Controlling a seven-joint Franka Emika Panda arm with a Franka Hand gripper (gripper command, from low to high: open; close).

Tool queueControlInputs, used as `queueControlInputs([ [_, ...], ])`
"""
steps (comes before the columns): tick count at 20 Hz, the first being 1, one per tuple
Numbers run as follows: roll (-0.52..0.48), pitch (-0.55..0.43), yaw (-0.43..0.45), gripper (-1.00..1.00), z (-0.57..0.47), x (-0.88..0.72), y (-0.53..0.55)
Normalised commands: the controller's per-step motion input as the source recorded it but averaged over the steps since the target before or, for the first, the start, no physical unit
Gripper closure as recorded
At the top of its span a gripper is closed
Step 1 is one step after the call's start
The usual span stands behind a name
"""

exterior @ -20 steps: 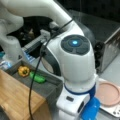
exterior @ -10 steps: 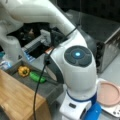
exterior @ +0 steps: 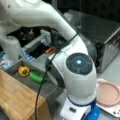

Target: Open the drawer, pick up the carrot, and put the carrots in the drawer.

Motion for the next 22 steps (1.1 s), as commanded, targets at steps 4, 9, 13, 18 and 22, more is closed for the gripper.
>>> queueControlInputs([
  [4,0.177,-0.164,-0.084,-1.00,-0.15,-0.08,-0.08],
  [9,0.177,-0.184,-0.071,-1.00,-0.16,-0.06,-0.08],
  [13,0.175,-0.186,-0.055,-1.00,-0.17,-0.08,-0.09],
  [18,0.185,-0.187,-0.018,-1.00,-0.16,-0.10,-0.12],
  [22,0.205,-0.192,0.010,-1.00,-0.15,-0.10,-0.15],
])
